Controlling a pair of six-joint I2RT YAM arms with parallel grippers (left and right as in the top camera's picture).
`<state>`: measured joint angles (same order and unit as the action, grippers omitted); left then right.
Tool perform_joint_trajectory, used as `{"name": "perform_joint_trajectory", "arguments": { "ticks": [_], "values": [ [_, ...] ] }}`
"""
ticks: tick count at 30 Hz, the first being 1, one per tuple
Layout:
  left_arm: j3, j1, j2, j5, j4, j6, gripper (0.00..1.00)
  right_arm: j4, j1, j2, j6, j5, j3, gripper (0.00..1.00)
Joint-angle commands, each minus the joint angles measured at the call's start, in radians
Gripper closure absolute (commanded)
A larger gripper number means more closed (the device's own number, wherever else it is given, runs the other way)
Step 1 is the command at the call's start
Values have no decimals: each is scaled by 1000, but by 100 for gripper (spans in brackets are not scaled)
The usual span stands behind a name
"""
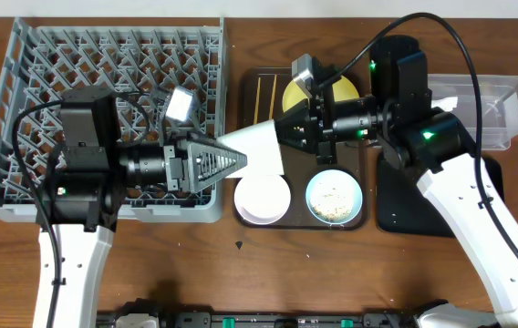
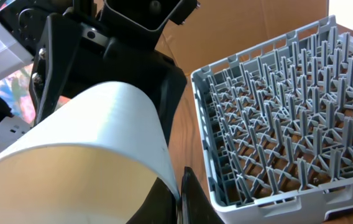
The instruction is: Sort waste into correct bins and load items into the dishwasher
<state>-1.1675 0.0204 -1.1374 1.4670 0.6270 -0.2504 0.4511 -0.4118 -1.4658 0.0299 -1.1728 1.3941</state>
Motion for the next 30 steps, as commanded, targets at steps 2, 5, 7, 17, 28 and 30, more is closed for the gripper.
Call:
{"name": "perform_joint_trajectory", "arguments": {
  "ticks": [2, 5, 7, 17, 28, 30],
  "values": [
    [-22, 2, 2, 36, -1, 2, 39, -6, -16, -5, -7, 55, 8, 99],
    [-22, 2, 2, 32, -1, 2, 40, -6, -16, -5, -7, 66, 8, 98],
    [-22, 2, 2, 31, -1, 2, 41, -6, -16, -5, -7, 70, 8, 88],
    [-22, 2, 2, -154, 4, 2, 47, 10, 79, -2, -45, 112, 8, 49],
    [-51, -96, 43, -908, 267, 8, 48, 358, 113, -2, -60, 407, 8, 46],
    [-68, -151, 58, -1056, 327, 2, 48, 411, 86, -2, -55, 494, 8, 46]
  ]
}}
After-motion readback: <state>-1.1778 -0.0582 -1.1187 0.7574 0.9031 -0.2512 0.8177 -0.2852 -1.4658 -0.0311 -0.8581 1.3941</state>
